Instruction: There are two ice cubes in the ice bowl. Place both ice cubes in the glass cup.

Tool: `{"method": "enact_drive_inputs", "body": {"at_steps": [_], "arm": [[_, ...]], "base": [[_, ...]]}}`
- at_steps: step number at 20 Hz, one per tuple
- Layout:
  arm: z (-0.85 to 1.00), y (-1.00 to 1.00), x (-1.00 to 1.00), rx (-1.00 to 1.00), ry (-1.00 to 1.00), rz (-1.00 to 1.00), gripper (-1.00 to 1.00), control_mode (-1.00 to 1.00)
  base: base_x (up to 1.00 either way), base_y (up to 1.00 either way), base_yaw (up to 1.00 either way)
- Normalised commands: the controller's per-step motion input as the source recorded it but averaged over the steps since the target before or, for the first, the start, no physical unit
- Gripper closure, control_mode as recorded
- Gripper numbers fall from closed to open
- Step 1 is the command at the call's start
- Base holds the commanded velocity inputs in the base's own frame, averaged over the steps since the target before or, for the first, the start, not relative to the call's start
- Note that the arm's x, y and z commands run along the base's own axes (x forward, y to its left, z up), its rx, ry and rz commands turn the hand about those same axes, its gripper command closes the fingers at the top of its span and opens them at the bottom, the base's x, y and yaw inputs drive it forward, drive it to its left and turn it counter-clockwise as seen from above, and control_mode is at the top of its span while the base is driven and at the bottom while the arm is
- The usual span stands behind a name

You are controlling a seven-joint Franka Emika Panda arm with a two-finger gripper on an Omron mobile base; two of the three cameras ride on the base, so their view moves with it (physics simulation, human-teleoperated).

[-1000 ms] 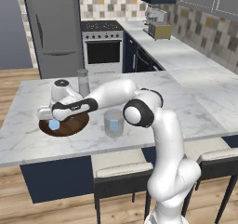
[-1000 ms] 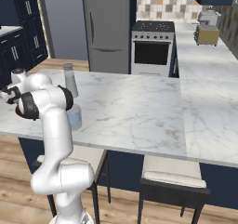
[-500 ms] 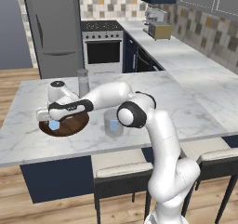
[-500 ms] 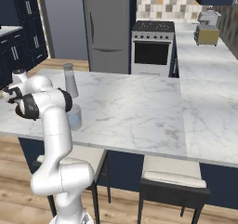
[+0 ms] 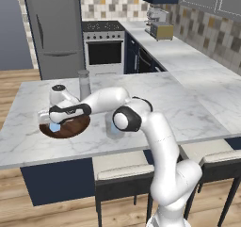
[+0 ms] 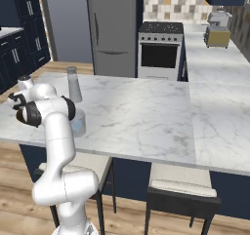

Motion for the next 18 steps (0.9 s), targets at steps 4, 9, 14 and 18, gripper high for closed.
{"method": "enact_drive_inputs", "body": {"at_steps": [4,9,14,18], "arm": [[-0.14,0.0,-0.03,0.0,0.0,0.0,-1.0,-1.0],[-0.08,0.0,-0.24,0.0,0.0,0.0,-1.0,-1.0],[-0.05,0.0,-0.05,0.0,0.03,0.0,1.0,-1.0],[0.31,-0.09,-0.11,0.0,-0.06,0.0,1.0,-1.0]], "base": [[0.0,0.0,0.0],[0.0,0.0,0.0],[0.0,0.0,0.0],[0.0,0.0,0.0]]}}
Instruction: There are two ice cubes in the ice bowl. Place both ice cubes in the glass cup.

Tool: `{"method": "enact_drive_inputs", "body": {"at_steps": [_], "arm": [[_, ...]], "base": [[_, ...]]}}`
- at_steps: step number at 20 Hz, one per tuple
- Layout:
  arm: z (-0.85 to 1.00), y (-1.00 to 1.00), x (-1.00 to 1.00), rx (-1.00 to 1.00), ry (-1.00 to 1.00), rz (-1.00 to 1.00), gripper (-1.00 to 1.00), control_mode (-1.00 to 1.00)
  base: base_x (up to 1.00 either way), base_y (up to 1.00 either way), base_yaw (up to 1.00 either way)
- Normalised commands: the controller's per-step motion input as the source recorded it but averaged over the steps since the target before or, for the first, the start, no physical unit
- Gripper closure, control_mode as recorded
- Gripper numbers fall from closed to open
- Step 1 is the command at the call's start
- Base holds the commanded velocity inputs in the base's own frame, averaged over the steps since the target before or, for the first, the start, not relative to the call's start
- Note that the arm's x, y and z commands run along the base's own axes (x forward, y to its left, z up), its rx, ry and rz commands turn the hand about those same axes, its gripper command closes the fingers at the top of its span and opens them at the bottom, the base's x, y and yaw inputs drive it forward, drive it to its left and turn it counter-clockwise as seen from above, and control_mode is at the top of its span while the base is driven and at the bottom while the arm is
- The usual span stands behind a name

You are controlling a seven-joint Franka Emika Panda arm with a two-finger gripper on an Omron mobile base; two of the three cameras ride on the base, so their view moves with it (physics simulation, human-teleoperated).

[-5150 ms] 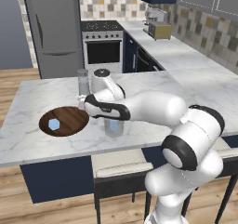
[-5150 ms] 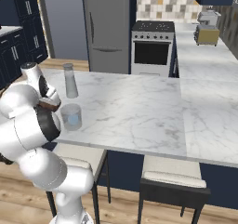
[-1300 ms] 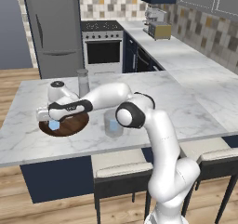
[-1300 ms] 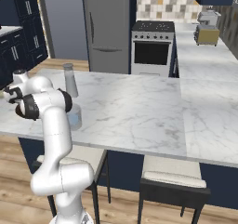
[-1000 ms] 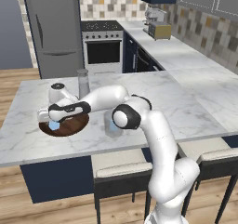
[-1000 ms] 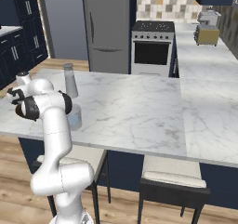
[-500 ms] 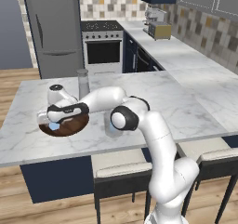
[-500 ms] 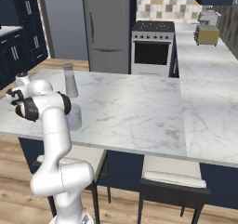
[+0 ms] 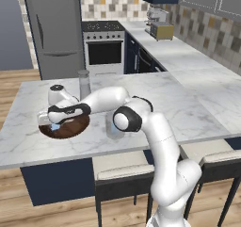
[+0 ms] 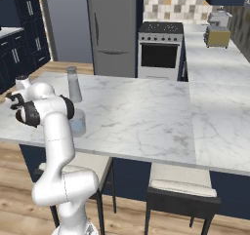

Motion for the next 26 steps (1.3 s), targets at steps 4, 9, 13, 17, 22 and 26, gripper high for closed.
{"method": "enact_drive_inputs", "body": {"at_steps": [4,9,13,17,22,26], "arm": [[1.0,-0.5,-0.4,0.0,-0.25,-0.06,1.0,-1.0],[0.83,-0.74,-0.35,-0.03,-0.08,-0.18,1.0,-1.0],[0.21,-0.99,-0.06,-0.02,0.03,-0.32,1.0,-1.0],[0.31,-1.0,0.0,0.0,0.12,-0.36,1.0,-1.0],[0.28,-1.0,0.0,0.04,0.15,-0.32,1.0,-1.0],[0.01,-1.0,0.0,0.14,0.24,-0.3,1.0,-1.0]], "base": [[0.0,0.0,0.0],[0.0,0.0,0.0],[0.0,0.0,0.0],[0.0,0.0,0.0],[0.0,0.0,0.0],[0.0,0.0,0.0]]}}
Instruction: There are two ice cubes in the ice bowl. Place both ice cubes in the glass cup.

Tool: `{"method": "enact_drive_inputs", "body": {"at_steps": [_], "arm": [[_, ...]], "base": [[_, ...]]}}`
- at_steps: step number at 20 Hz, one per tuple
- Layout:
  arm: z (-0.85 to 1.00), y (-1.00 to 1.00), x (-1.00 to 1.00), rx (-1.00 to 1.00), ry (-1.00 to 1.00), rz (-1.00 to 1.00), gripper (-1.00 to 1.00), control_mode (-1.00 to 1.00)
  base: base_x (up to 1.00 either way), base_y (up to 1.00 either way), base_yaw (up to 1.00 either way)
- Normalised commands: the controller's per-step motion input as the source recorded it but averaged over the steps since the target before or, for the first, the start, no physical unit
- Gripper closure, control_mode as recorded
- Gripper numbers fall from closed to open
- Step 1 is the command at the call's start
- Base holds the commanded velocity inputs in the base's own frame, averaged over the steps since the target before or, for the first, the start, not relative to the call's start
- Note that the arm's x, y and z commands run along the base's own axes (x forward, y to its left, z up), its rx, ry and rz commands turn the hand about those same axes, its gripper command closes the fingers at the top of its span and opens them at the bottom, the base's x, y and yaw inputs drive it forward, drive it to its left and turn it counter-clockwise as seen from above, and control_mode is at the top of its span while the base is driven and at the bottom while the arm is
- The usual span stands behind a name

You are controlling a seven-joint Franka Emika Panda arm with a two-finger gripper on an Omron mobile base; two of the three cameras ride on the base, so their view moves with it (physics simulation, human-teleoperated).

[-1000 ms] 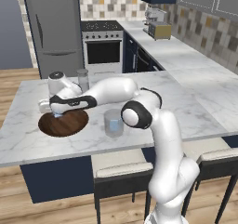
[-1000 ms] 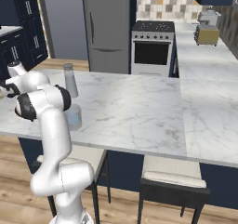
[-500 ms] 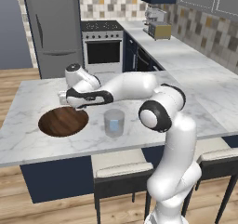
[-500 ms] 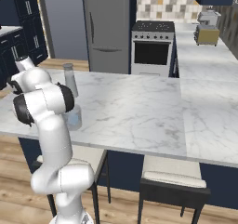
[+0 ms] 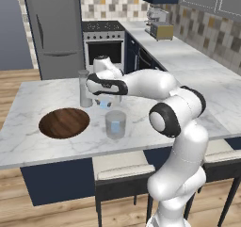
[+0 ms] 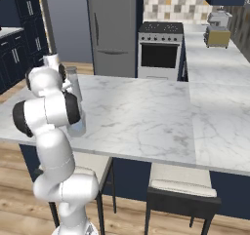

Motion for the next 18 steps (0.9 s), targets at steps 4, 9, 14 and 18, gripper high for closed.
{"method": "enact_drive_inputs", "body": {"at_steps": [4,9,14,18], "arm": [[-0.05,-0.95,-0.1,0.13,0.14,-0.32,1.0,-1.0],[-0.15,-0.12,0.0,-0.01,0.01,-0.03,1.0,-1.0],[-0.48,-0.02,0.0,-0.01,0.0,0.0,1.0,-1.0],[-0.27,0.0,0.0,0.0,0.0,0.0,1.0,-1.0]], "base": [[0.0,0.0,0.0],[0.0,0.0,0.0],[0.0,0.0,0.0],[0.0,0.0,0.0]]}}
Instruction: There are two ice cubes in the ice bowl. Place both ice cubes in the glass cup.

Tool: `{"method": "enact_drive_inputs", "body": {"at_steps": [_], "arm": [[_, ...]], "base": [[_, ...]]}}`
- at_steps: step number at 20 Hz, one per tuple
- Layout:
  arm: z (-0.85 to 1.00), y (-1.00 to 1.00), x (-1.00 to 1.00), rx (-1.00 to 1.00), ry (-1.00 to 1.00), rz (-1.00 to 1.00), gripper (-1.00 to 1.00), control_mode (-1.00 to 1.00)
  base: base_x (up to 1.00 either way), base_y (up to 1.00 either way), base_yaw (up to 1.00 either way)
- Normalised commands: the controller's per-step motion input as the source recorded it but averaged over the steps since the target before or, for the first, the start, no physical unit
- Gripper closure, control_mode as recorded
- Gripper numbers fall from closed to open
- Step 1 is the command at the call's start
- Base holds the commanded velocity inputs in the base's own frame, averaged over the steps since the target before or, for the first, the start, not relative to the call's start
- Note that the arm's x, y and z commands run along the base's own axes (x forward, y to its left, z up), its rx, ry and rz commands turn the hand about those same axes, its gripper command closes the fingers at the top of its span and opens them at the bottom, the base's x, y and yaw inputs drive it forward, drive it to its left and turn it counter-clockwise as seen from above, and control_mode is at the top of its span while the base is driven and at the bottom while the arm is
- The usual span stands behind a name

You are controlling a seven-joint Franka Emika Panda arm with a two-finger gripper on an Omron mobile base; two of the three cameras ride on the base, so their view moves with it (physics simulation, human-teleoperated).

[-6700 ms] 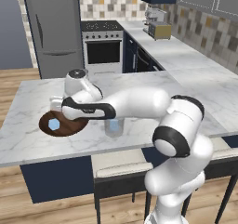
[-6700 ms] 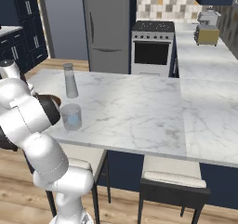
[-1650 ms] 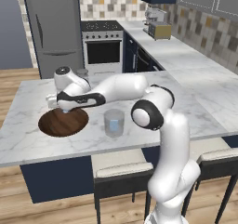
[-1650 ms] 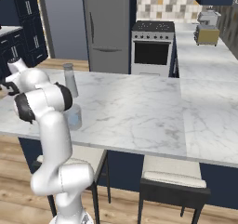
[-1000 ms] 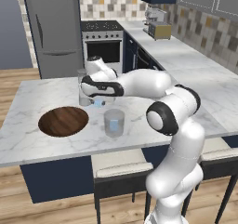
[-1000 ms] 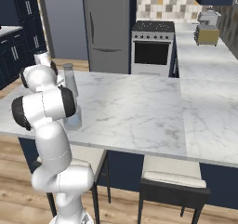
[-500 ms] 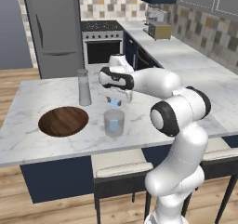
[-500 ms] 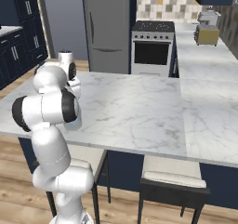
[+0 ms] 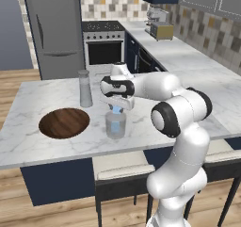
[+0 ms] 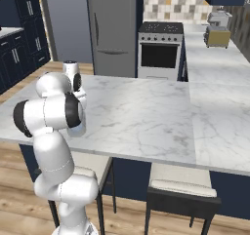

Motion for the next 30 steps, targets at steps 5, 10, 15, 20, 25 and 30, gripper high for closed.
{"method": "enact_drive_inputs", "body": {"at_steps": [5,10,15,20,25,30], "arm": [[-0.07,0.0,-0.08,0.0,-0.01,0.0,1.0,-1.0],[0.0,0.0,-0.56,0.0,-0.13,0.01,1.0,-1.0],[0.0,0.0,-0.25,0.0,-0.08,0.0,1.0,-1.0],[0.0,0.1,0.04,0.0,-0.01,0.0,1.0,-1.0],[0.0,0.29,0.24,0.0,0.02,0.0,1.0,-1.0],[-0.12,0.01,0.05,-0.01,0.01,0.0,1.0,-1.0]], "base": [[0.0,0.0,0.0],[0.0,0.0,0.0],[0.0,0.0,0.0],[0.0,0.0,0.0],[0.0,0.0,0.0],[0.0,0.0,0.0]]}}
